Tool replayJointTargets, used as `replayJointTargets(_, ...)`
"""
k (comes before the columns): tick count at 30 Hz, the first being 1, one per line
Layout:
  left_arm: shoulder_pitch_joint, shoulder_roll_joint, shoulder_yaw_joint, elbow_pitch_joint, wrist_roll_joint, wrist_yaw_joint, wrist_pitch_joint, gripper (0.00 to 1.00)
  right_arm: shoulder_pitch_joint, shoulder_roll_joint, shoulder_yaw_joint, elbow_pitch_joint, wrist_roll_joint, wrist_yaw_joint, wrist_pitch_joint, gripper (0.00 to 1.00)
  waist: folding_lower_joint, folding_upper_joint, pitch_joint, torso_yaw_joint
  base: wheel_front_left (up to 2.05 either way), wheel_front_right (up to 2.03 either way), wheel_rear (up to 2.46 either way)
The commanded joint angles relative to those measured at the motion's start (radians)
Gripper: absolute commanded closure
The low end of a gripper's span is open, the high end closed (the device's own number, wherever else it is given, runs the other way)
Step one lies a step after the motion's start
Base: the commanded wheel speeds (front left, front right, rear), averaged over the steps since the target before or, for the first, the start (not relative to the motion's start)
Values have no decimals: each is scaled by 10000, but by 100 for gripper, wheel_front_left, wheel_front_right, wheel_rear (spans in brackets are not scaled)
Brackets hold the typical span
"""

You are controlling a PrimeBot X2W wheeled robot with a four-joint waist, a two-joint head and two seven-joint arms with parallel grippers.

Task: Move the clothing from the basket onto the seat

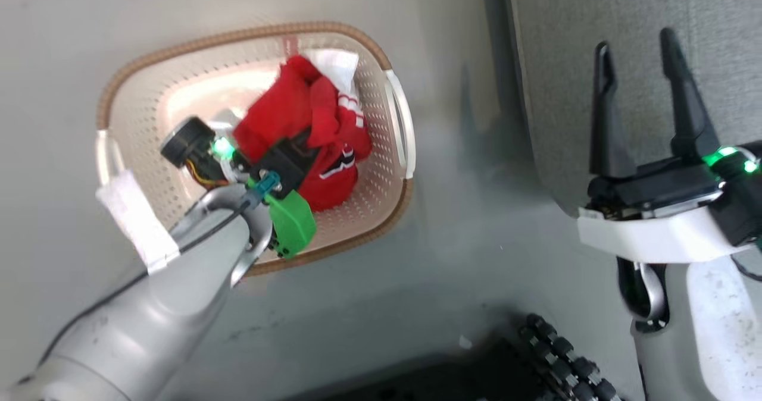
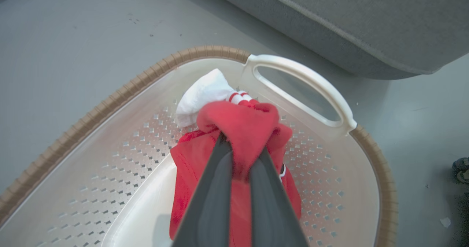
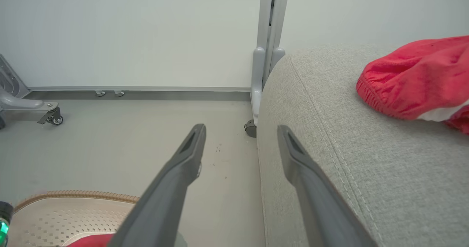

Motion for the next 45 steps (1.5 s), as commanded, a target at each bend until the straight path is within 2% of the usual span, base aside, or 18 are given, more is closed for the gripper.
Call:
replayJointTargets(1,569,36,306,-301,109,161,-31,100,309,-50,29,135,-74,-14,-32,0,-1,-1,-2512,1380,0,0,0)
replayJointTargets(10,3111,-52,2303,-2437,605,671,-31,100,1857,-47,304,1034,-17,-14,-32,0,-1,-1,-5657,1923,0,0,0)
replayJointTargets(16,4540,-546,3454,-3335,406,787,-33,100,3014,-46,531,1566,54,-14,-32,0,-1,-1,-7568,2152,0,0,0)
replayJointTargets(20,5068,-779,3806,-3737,715,869,-33,100,3573,-49,828,1812,14,-14,-32,0,-1,-1,-8433,2171,0,0,0)
replayJointTargets(24,5349,-933,4063,-4105,928,913,-34,100,3855,-46,1073,1953,47,-14,-32,0,-1,-1,-8899,2128,0,0,0)
replayJointTargets(31,5747,-1259,4359,-4896,1129,609,-34,100,4041,-44,1705,2069,210,-14,-32,0,-1,-1,-9385,2028,0,0,0)
replayJointTargets(37,5812,-1504,4161,-5371,1409,309,-34,100,3762,-46,2720,2448,702,-14,-32,0,-1,-1,-9468,2026,0,0,0)
replayJointTargets(45,5545,-1779,3509,-5967,1600,-42,-34,100,3249,-46,3238,2932,911,-14,-30,0,-1,-1,-9348,2112,0,0,0)
